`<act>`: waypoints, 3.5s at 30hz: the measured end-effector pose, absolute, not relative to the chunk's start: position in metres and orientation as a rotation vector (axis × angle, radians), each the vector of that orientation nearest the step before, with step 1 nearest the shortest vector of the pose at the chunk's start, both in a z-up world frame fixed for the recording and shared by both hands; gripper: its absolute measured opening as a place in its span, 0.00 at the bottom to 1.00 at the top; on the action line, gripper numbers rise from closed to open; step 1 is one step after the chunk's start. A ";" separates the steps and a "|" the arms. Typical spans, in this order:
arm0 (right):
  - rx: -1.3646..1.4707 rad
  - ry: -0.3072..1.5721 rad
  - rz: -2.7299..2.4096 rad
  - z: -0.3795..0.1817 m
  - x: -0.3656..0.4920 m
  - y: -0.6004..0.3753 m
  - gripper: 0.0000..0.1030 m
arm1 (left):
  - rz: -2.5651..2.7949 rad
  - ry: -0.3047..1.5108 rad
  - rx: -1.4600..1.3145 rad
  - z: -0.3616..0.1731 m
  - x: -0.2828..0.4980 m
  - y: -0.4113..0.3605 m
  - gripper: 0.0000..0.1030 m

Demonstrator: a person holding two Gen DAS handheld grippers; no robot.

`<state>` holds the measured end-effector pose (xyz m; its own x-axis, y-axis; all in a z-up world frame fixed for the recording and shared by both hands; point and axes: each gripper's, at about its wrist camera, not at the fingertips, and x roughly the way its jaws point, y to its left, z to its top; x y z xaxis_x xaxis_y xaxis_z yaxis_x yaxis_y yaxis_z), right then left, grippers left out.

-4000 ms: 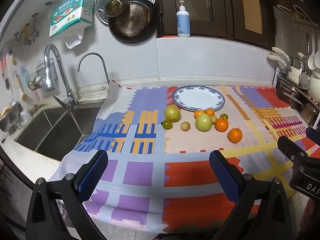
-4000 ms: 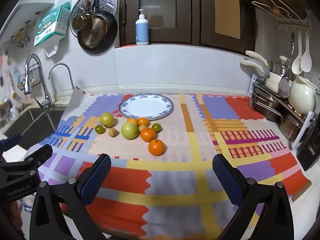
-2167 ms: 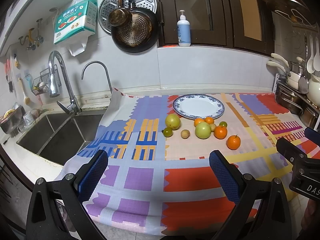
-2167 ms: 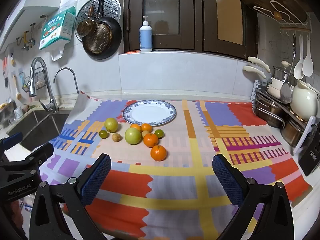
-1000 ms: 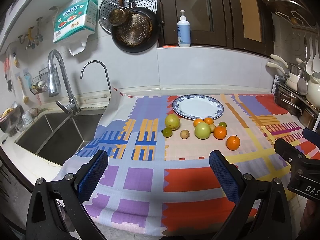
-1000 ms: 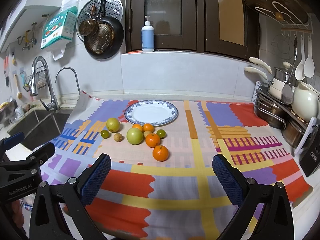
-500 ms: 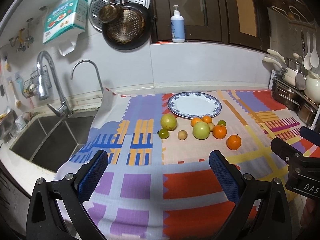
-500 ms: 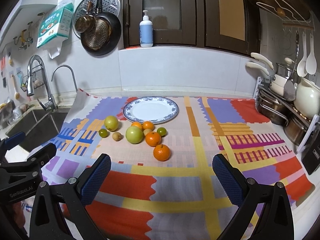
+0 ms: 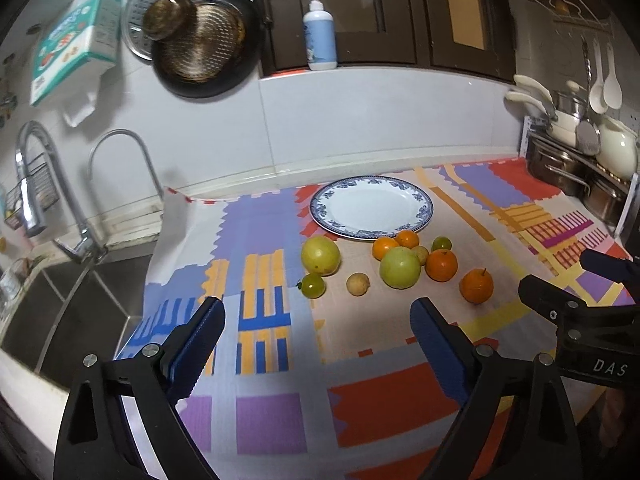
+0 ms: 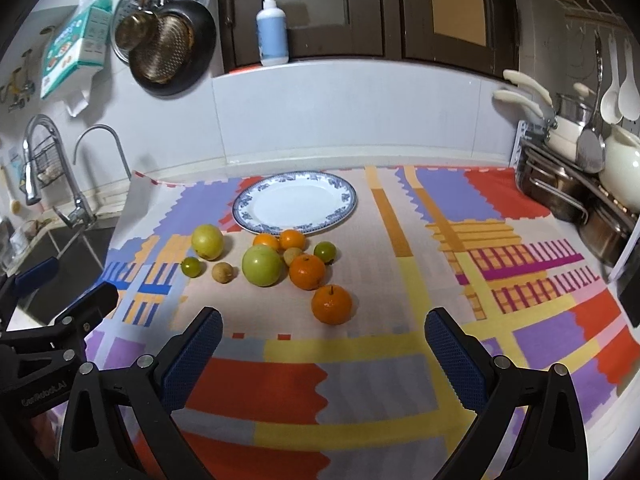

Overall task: Organize fruits
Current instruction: 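Reach the left tool to the small brown fruit while the right tool reaches the orange, then close the left tool on the brown fruit while the right tool grips the orange, then carry the brown fruit and orange in both tools over the plate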

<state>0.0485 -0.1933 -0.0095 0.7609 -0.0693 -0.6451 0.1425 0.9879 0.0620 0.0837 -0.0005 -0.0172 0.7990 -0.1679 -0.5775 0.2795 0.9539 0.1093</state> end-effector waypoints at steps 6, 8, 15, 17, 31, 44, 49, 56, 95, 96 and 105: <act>0.121 0.730 -0.163 -0.018 0.070 -0.184 0.97 | -0.337 0.617 0.215 -0.028 0.115 0.001 0.83; 0.123 0.743 -0.180 -0.021 0.075 -0.180 0.96 | -0.361 0.628 0.222 -0.033 0.123 0.000 0.81; 0.105 0.797 -0.197 -0.035 0.093 -0.179 0.90 | -0.397 0.665 0.248 -0.050 0.147 -0.015 0.75; 0.101 0.810 -0.188 -0.041 0.100 -0.183 0.89 | -0.390 0.682 0.248 -0.054 0.153 -0.019 0.73; 0.155 0.928 -0.153 -0.076 0.133 -0.206 0.70 | -0.430 0.798 0.290 -0.088 0.192 -0.045 0.50; 0.178 0.972 -0.155 -0.091 0.146 -0.212 0.53 | -0.468 0.879 0.283 -0.112 0.213 -0.056 0.36; 0.180 0.981 -0.148 -0.094 0.148 -0.212 0.47 | -0.471 0.890 0.278 -0.114 0.216 -0.057 0.27; 0.172 0.975 -0.137 -0.093 0.149 -0.211 0.42 | -0.467 0.884 0.268 -0.113 0.215 -0.055 0.27; 0.070 0.733 0.118 0.002 0.182 -0.210 0.42 | -0.419 0.663 0.171 -0.014 0.217 -0.061 0.27; 0.071 0.729 0.126 0.004 0.187 -0.212 0.42 | -0.418 0.665 0.169 -0.013 0.223 -0.062 0.27; 0.041 0.720 0.130 0.006 0.240 -0.226 0.42 | -0.445 0.690 0.174 -0.011 0.274 -0.079 0.27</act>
